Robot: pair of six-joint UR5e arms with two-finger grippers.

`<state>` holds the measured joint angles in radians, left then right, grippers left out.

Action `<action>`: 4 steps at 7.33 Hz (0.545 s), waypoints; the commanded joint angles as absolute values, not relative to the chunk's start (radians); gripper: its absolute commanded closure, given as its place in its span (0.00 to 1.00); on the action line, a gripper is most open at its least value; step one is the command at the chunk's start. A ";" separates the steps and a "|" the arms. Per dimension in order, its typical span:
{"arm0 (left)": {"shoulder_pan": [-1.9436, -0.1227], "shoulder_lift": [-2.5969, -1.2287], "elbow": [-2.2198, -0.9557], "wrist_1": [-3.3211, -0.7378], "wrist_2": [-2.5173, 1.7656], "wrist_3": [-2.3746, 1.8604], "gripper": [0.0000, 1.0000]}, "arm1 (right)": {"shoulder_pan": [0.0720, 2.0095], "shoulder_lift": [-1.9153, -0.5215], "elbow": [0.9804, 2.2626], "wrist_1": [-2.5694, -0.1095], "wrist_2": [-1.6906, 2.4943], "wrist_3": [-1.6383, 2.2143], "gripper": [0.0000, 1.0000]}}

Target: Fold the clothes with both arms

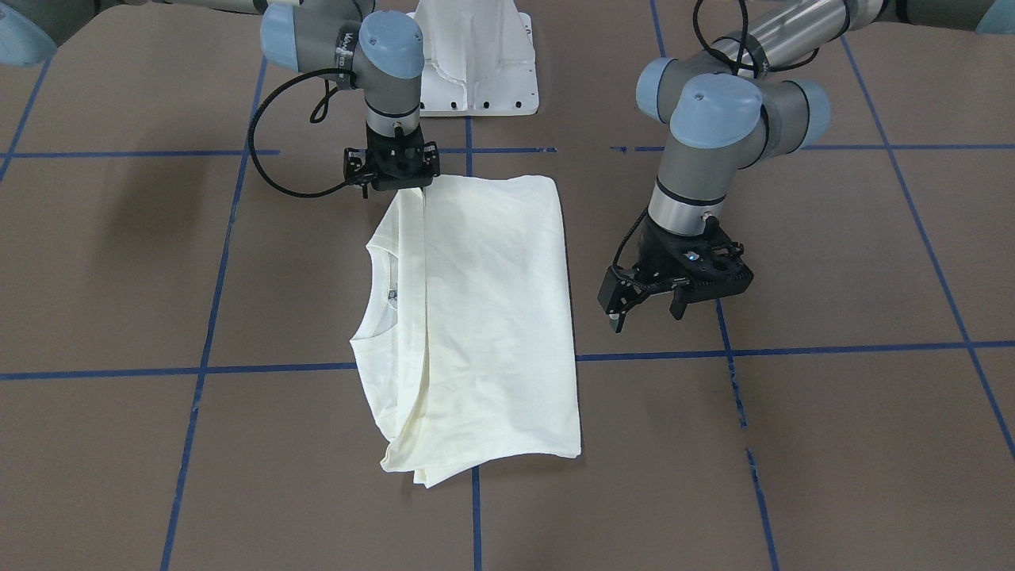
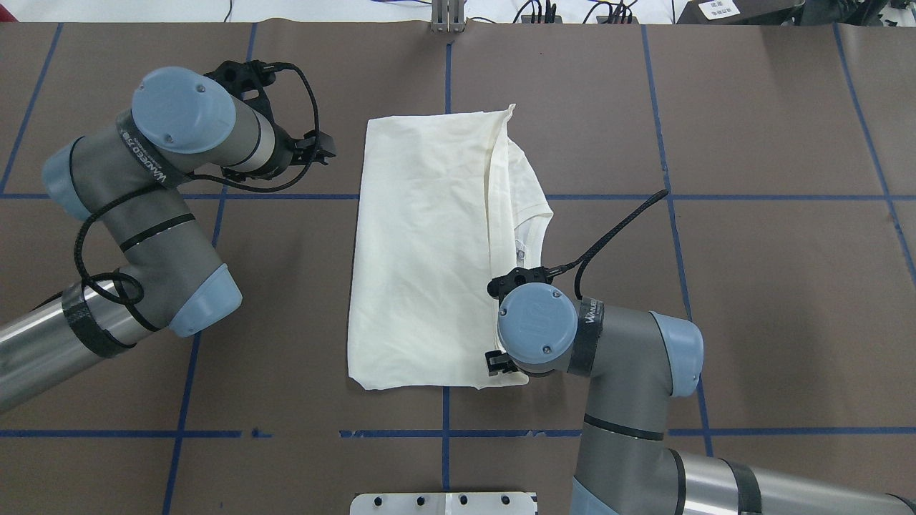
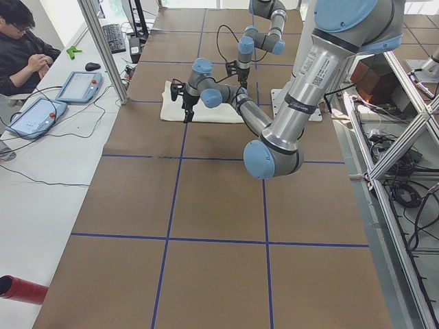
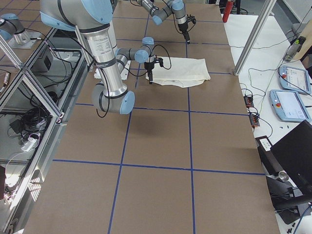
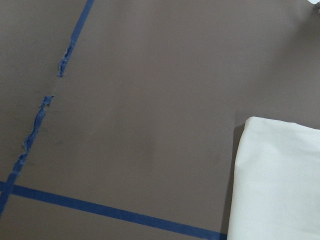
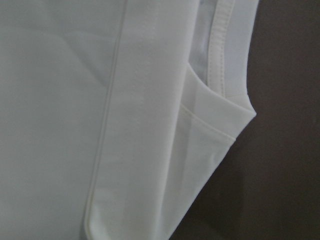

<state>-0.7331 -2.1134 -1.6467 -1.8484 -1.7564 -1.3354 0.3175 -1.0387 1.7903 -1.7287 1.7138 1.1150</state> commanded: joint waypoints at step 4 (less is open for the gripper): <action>-0.701 -2.114 -1.640 -1.861 -1.756 -1.361 0.00 | 0.368 -1.179 1.889 -1.730 1.713 1.088 0.00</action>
<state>-0.7051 -2.1138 -1.6404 -1.8574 -1.7564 -1.3592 0.3595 -1.1136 1.8282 -1.7304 1.7138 1.0913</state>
